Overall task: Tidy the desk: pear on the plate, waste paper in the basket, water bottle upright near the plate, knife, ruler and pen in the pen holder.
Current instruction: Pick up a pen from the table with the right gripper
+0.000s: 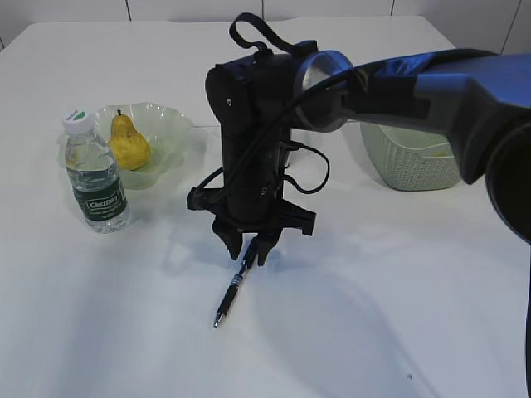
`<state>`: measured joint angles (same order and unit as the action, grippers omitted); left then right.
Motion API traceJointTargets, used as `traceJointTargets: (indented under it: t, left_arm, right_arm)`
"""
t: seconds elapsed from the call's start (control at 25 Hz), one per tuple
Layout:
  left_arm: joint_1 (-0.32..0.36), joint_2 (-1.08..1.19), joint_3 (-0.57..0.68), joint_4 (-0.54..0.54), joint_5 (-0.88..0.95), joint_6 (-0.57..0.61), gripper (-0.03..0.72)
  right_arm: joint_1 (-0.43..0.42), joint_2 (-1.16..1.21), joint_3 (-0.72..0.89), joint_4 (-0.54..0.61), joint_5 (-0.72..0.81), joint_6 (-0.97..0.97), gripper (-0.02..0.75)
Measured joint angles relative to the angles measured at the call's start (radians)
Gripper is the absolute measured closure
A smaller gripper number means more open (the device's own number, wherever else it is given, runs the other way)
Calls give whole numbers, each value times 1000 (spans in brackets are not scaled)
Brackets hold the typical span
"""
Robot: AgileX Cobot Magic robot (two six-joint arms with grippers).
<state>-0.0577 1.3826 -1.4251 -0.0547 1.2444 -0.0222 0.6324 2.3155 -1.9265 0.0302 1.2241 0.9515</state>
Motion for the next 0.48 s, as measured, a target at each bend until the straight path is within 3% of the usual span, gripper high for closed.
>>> traceJointTargets:
  t: [0.48]
  left_arm:
    - [0, 0, 6, 0, 0, 0, 449]
  right_arm:
    - [0, 50, 0, 43, -2, -17, 417]
